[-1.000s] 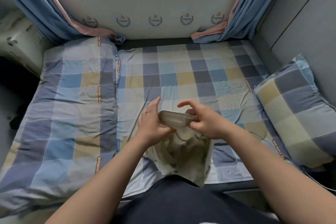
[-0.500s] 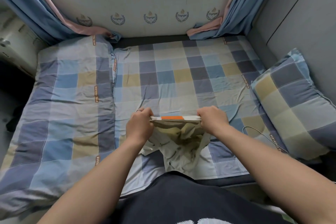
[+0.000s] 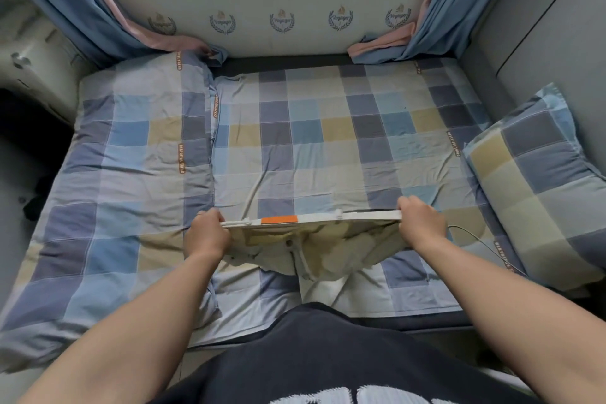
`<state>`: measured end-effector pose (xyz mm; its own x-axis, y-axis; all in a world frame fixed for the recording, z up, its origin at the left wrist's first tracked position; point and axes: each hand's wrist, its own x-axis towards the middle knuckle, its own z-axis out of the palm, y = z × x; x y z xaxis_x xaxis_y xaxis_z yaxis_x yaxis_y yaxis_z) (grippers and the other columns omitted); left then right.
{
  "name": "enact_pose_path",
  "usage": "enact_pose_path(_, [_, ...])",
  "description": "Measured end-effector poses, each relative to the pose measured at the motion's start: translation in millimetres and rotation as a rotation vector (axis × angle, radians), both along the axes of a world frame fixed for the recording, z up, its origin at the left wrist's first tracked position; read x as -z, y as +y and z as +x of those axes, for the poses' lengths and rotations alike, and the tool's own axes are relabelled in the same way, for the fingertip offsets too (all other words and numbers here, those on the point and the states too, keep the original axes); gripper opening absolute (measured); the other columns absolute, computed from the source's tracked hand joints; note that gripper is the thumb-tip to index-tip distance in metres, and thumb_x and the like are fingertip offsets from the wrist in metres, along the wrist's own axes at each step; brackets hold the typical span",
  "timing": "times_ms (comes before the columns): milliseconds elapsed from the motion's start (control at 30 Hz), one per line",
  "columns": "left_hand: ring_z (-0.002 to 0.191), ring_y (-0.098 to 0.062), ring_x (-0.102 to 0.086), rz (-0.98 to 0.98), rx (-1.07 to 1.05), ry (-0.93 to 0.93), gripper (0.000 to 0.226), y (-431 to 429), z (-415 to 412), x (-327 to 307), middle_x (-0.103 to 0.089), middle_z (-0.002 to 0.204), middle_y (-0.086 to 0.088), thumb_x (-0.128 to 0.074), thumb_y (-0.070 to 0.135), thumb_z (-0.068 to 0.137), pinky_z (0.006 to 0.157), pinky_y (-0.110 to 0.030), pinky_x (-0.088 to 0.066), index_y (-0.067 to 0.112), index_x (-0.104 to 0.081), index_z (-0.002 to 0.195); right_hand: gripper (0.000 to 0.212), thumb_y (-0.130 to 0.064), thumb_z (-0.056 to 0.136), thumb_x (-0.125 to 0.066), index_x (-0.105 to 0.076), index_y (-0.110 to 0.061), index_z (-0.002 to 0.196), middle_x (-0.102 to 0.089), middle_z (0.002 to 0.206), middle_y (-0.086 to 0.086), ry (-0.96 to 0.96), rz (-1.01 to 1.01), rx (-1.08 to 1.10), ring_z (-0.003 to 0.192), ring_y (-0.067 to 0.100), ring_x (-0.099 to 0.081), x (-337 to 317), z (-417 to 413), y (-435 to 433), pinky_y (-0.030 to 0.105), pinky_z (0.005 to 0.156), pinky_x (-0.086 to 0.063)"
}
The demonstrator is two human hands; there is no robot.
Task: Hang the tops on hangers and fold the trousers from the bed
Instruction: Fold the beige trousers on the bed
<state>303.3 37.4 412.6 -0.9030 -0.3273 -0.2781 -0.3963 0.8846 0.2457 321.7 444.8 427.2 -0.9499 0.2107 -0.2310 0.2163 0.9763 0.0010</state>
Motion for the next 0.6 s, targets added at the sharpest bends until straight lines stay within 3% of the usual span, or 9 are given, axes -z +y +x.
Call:
enact_pose_path(167, [0.090, -0.035, -0.057, 0.081, -0.227, -0.038, 0.016, -45, 12, 17, -0.065, 0.103, -0.016, -0.054, 0.003, 0.085, 0.080, -0.039, -0.047, 0.018, -0.060, 0.086, 0.023, -0.001, 0.087, -0.046, -0.049, -0.022, 0.093, -0.054, 0.107, 0.008, 0.019, -0.064, 0.144, 0.089, 0.035, -0.058, 1, 4, 29, 0.036, 0.071, -0.040])
enact_pose_path(300, [0.099, -0.040, -0.059, 0.194, -0.464, 0.011, 0.019, -52, 20, 29, -0.061, 0.116, -0.022, -0.058, 0.004, 0.083, 0.088, -0.042, -0.051, 0.011, -0.062, 0.100, 0.026, 0.004, 0.081, -0.046, -0.052, -0.020, 0.090, -0.057, 0.103, 0.009, 0.070, -0.235, 0.297, 0.084, 0.034, -0.052, 8, -2, 28, 0.035, 0.072, -0.041])
enact_pose_path(367, [0.090, -0.040, -0.063, 0.407, -0.740, -0.024, 0.025, -54, 21, 36, -0.060, 0.121, -0.024, -0.057, 0.004, 0.088, 0.081, -0.046, -0.057, 0.004, -0.060, 0.113, 0.025, 0.004, 0.079, -0.047, -0.060, -0.017, 0.086, -0.064, 0.099, 0.012, 0.088, -0.347, 0.419, 0.084, 0.034, -0.054, 10, -3, 27, 0.035, 0.072, -0.046])
enact_pose_path(433, [0.065, -0.033, -0.070, 0.779, -1.009, -0.093, 0.029, -54, 20, 39, -0.065, 0.121, -0.022, -0.047, 0.000, 0.096, 0.071, -0.044, -0.055, 0.002, -0.058, 0.123, 0.033, 0.004, 0.078, -0.045, -0.069, -0.019, 0.080, -0.069, 0.091, 0.011, 0.079, -0.478, 0.503, 0.086, 0.036, -0.060, 12, -1, 25, 0.039, 0.073, -0.055])
enact_pose_path(500, [0.043, -0.026, -0.067, 1.019, -1.116, -0.103, 0.039, -55, 19, 40, -0.067, 0.123, -0.019, -0.036, -0.004, 0.100, 0.066, -0.042, -0.053, 0.003, -0.055, 0.134, 0.040, 0.007, 0.077, -0.039, -0.072, -0.015, 0.076, -0.068, 0.080, 0.012, 0.049, -0.633, 0.537, 0.081, 0.035, -0.062, 14, 1, 20, 0.044, 0.071, -0.060])
enact_pose_path(533, [0.042, -0.025, -0.066, 1.076, -1.139, -0.094, 0.043, -55, 16, 39, -0.066, 0.122, -0.018, -0.035, -0.006, 0.100, 0.062, -0.040, -0.054, 0.004, -0.054, 0.137, 0.041, 0.009, 0.076, -0.036, -0.071, -0.012, 0.075, -0.066, 0.075, 0.014, 0.035, -0.700, 0.550, 0.078, 0.034, -0.061, 15, 2, 19, 0.048, 0.070, -0.061])
enact_pose_path(600, [0.059, -0.027, -0.067, 1.139, -1.168, -0.058, 0.045, -55, 13, 36, -0.064, 0.116, -0.017, -0.040, -0.007, 0.099, 0.048, -0.035, -0.058, 0.006, -0.055, 0.139, 0.037, 0.010, 0.074, -0.036, -0.069, -0.006, 0.075, -0.061, 0.070, 0.015, 0.038, -0.763, 0.546, 0.077, 0.033, -0.058, 17, 3, 19, 0.054, 0.073, -0.060])
